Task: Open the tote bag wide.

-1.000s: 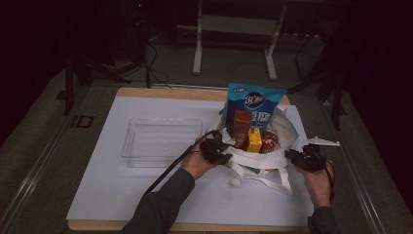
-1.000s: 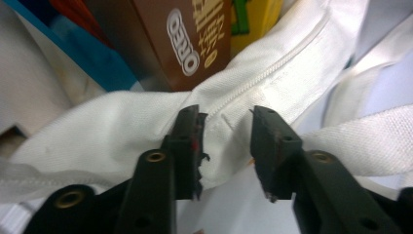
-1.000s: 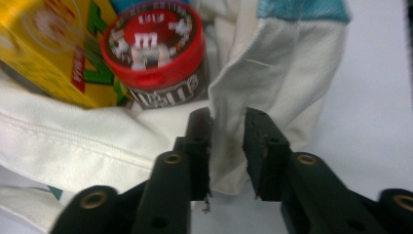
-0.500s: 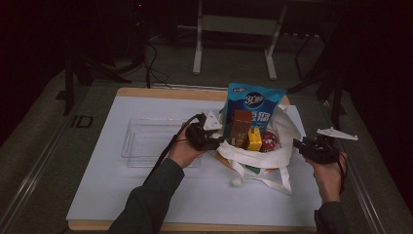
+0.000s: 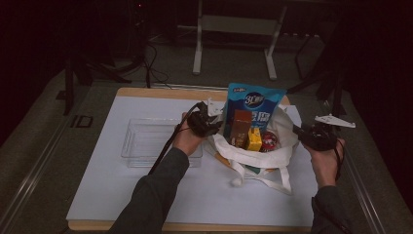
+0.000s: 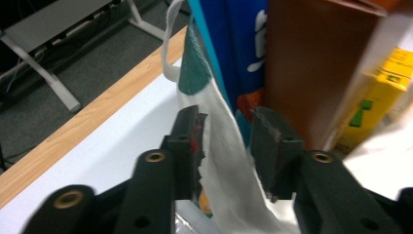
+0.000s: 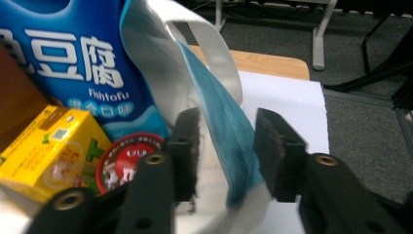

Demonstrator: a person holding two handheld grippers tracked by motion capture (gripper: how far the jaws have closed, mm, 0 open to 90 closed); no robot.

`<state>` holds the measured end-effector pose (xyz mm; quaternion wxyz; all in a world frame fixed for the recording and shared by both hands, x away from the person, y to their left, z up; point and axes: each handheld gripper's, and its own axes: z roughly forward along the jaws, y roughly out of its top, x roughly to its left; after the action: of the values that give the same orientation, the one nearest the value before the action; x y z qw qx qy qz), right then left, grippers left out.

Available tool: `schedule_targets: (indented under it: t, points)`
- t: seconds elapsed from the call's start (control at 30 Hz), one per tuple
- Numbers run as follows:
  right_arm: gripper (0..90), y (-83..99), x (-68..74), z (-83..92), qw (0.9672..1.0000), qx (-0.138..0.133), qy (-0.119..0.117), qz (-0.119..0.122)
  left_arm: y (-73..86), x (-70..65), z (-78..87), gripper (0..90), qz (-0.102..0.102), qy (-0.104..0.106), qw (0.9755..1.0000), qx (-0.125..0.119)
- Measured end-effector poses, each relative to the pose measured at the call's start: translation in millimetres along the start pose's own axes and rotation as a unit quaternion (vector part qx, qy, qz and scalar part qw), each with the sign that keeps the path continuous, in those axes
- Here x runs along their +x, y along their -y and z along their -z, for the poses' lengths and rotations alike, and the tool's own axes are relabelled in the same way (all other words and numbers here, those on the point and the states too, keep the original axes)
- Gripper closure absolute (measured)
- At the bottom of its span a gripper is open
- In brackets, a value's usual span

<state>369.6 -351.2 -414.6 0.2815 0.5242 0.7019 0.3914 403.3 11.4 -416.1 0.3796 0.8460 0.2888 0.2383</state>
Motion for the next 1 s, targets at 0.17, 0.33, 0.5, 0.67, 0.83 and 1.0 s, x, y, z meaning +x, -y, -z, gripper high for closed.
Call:
schedule_targets:
  t: [0.17,0.33,0.5,0.67,0.83,1.0]
  points:
    - [85.7,-5.4,3.1,-11.8,0.9998,0.014,0.008,0.012,-2.7,5.1,-11.6,82.4,0.004,-0.008,0.9999,0.010]
    - [88.0,-3.5,4.2,-27.1,0.9995,0.030,0.011,0.007,-5.3,10.3,-28.3,86.1,0.011,-0.013,0.9993,0.033]
    - [88.4,5.8,2.7,-44.2,0.9985,0.053,0.011,-0.009,-0.6,7.5,-47.9,87.0,-0.008,-0.019,0.9975,0.067]
    - [88.6,10.8,1.8,-57.2,0.9963,0.081,0.019,-0.020,5.7,3.7,-69.0,87.3,-0.010,-0.023,0.9944,0.103]
    - [88.8,22.0,-0.5,-67.3,0.9947,0.097,0.017,-0.028,11.0,2.7,-78.6,87.6,-0.012,-0.022,0.9922,0.122]
    - [88.9,31.8,-2.5,-75.9,0.9915,0.119,0.021,-0.050,13.9,5.0,-85.5,87.5,0.009,-0.020,0.9897,0.141]
